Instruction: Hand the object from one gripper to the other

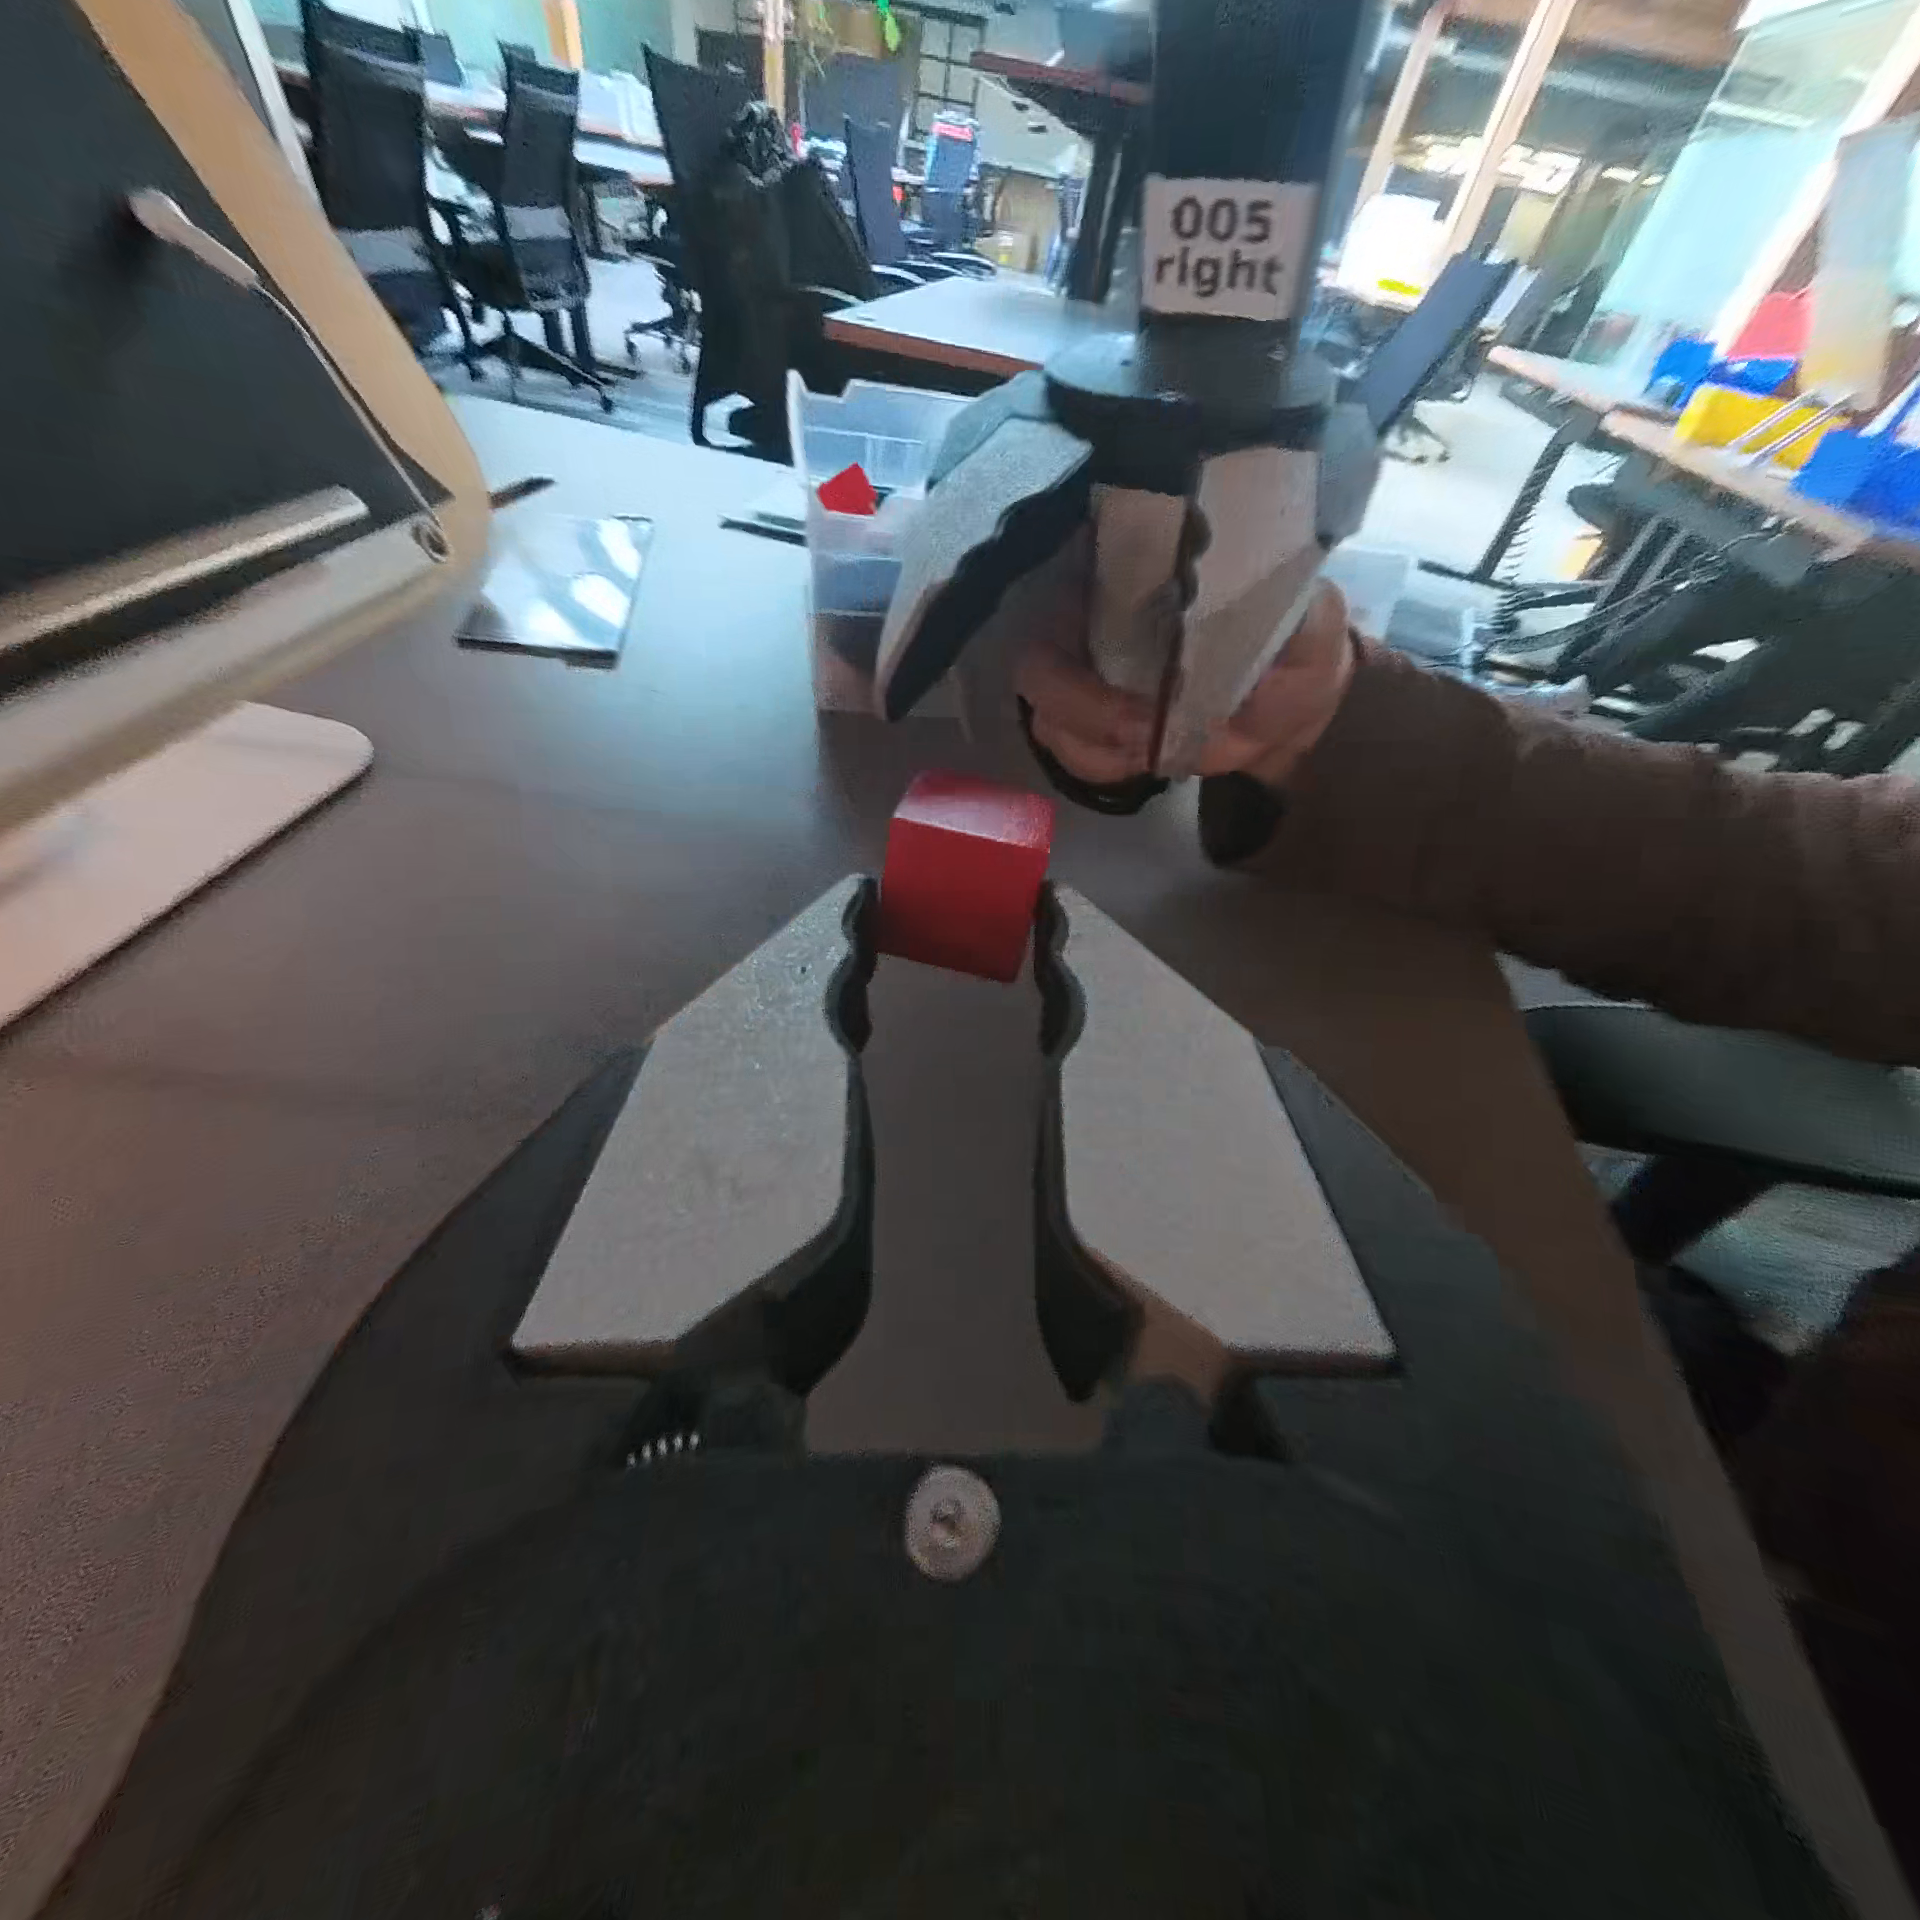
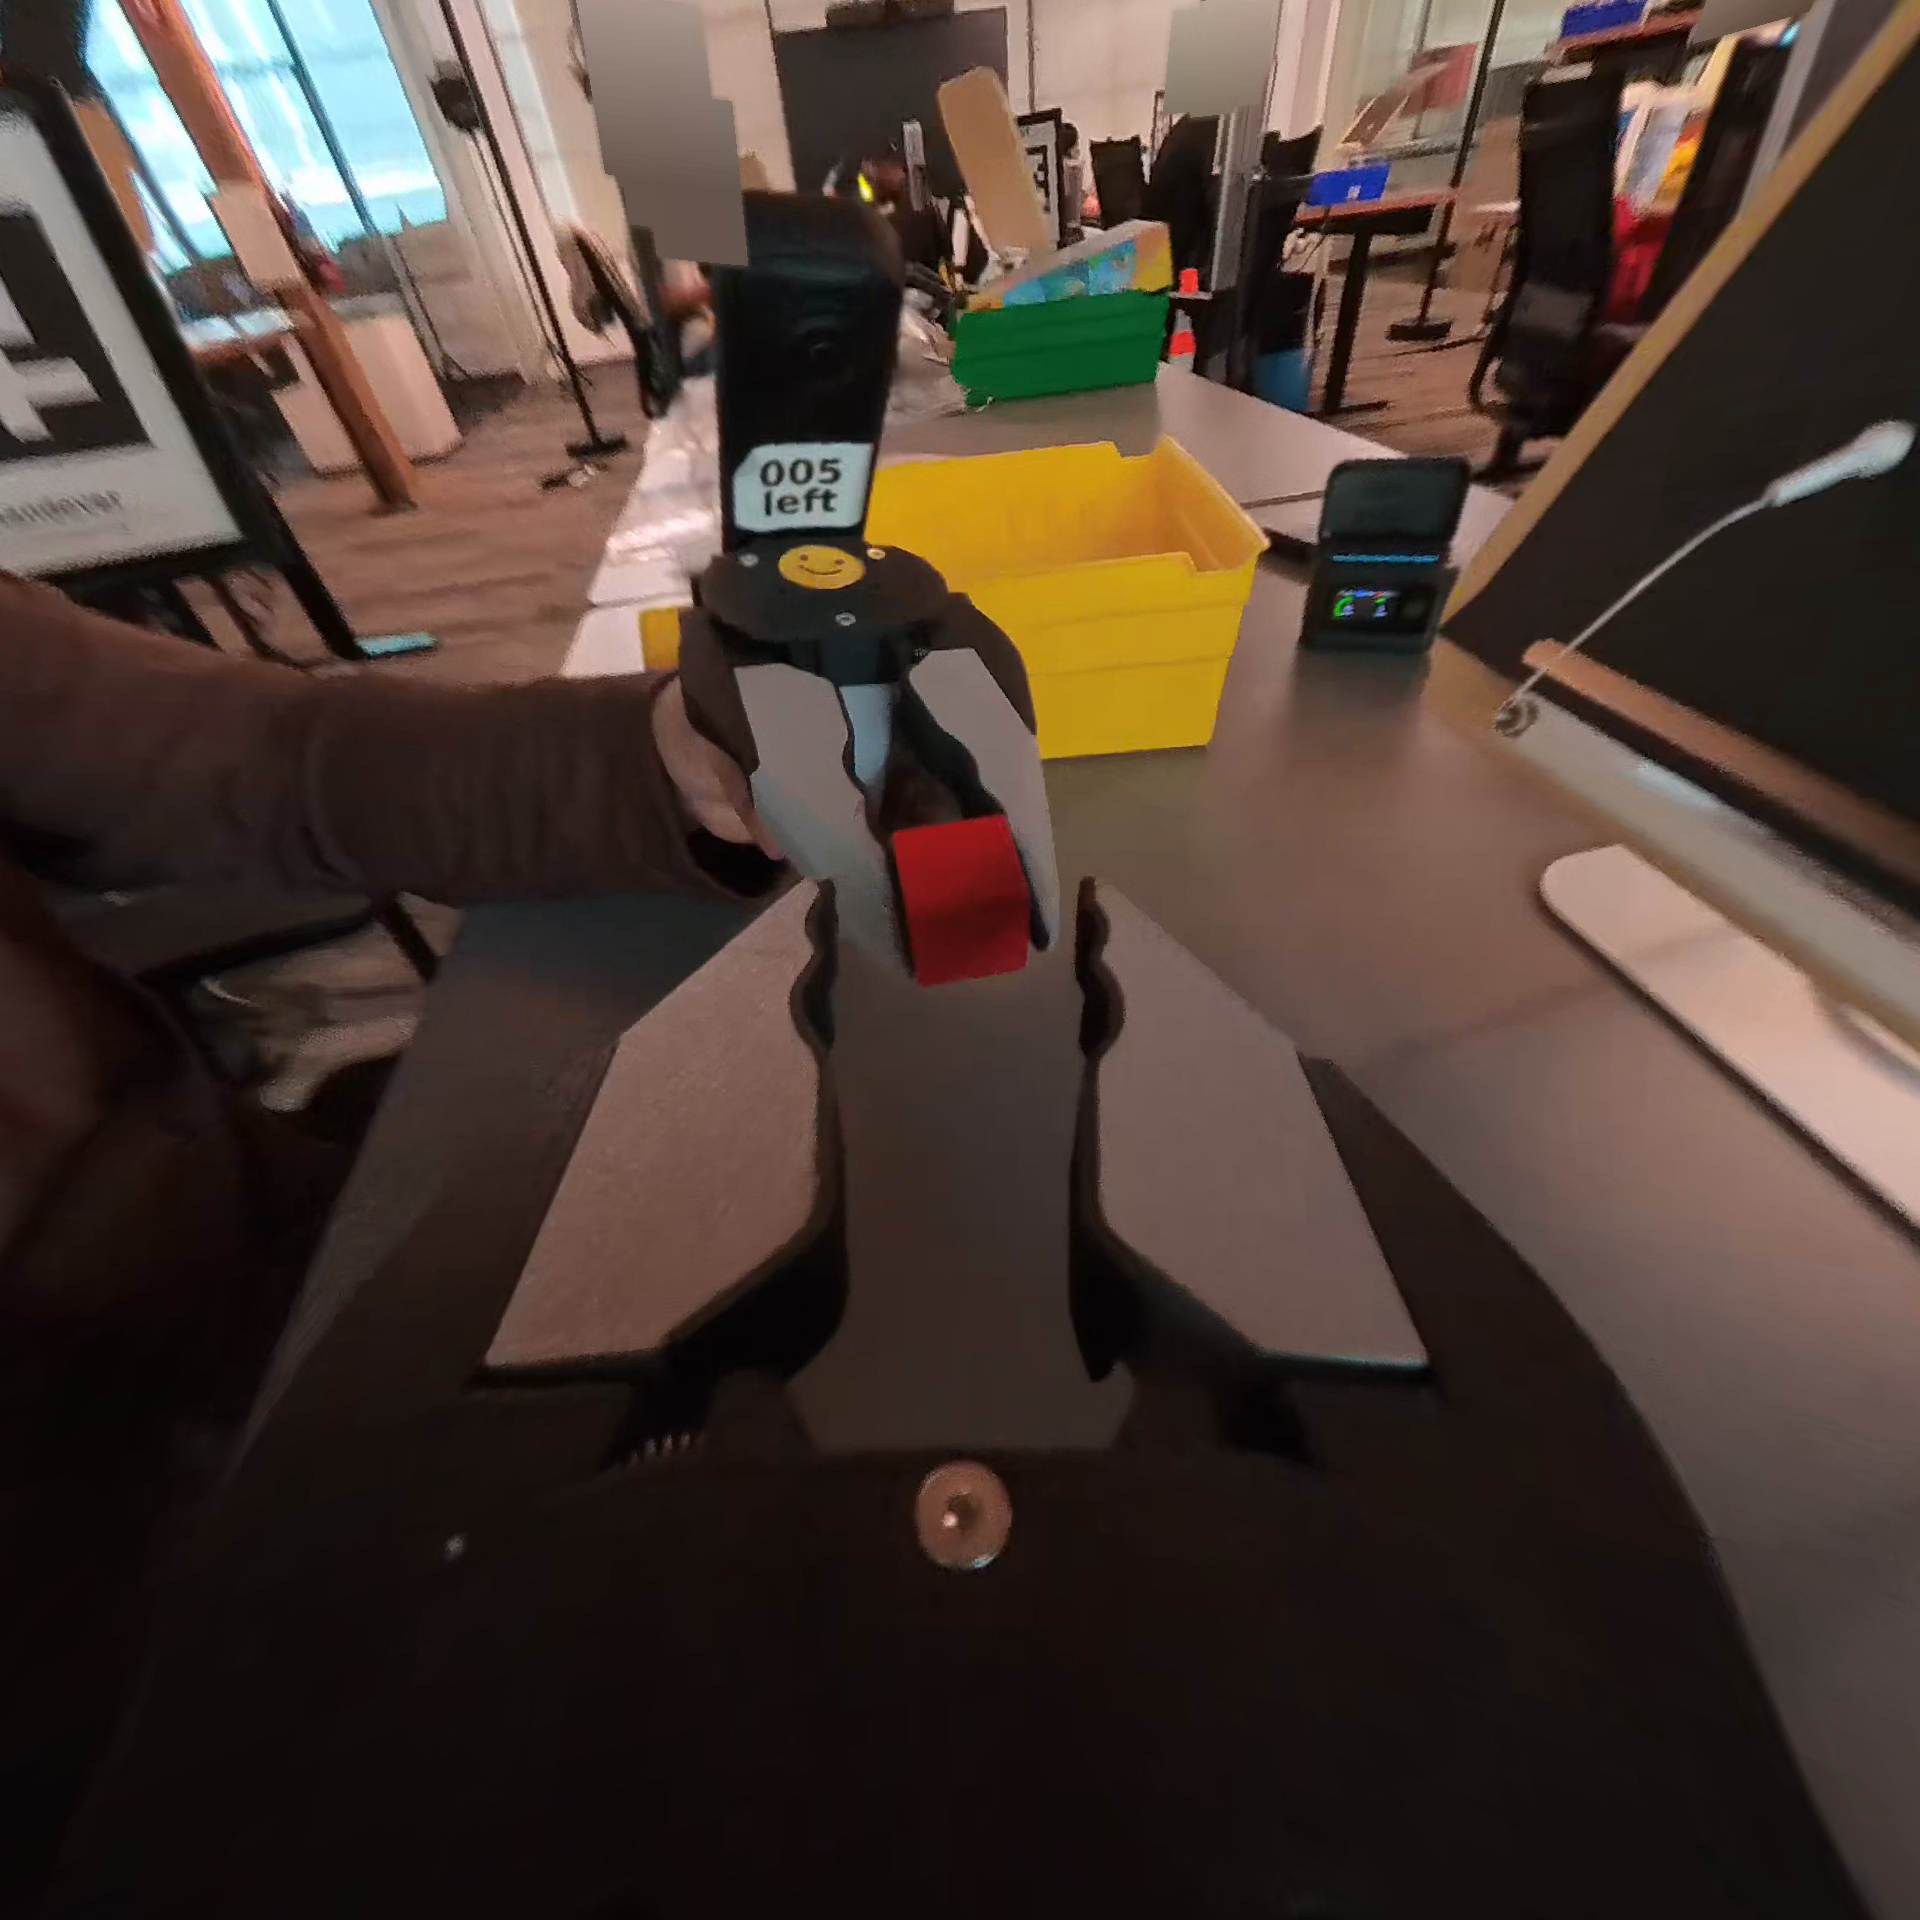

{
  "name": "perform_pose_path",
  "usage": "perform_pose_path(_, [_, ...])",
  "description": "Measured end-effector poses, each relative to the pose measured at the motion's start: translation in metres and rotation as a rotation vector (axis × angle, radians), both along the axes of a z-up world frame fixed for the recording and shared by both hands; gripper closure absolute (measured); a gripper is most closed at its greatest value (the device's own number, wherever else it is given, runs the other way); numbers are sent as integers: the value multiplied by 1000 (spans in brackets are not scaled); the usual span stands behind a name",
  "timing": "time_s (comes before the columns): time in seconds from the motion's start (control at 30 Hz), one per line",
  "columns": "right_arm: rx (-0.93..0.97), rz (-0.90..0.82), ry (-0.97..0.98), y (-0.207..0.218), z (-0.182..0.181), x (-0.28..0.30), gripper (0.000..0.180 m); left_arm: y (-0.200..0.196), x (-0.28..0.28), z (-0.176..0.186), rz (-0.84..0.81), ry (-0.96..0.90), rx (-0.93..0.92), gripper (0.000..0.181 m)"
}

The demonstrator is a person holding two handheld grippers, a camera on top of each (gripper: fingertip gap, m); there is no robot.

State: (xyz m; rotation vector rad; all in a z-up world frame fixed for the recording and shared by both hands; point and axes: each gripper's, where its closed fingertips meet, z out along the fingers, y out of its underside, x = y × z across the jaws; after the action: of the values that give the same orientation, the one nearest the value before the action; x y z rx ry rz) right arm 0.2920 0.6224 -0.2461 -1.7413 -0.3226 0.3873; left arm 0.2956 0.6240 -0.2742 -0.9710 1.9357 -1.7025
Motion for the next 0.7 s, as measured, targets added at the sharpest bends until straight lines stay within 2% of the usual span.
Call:
perform_pose_path(0.1, [-33, -18, -121, 3, -12, -6, 140, -7, -5, 1, -57, 15, -41, 154])
perform_pose_path(0.17, [-47, 1, -108, 4, -14, -11, 140, -13, -10, 0, -110, 49, -83, 154])
perform_pose_path(0.23, [-65, 56, -49, 2, -15, -18, 156, -17, -12, -4, -136, 71, -87, 154])
perform_pose_path(0.53, [-149, 110, 345, 4, -12, -5, 156, -8, -5, 7, -60, -44, -52, 151])
perform_pose_path(0.7, [-69, 192, 579, -3, 11, 2, 156, 2, 3, 7, 20, -70, -21, 130])
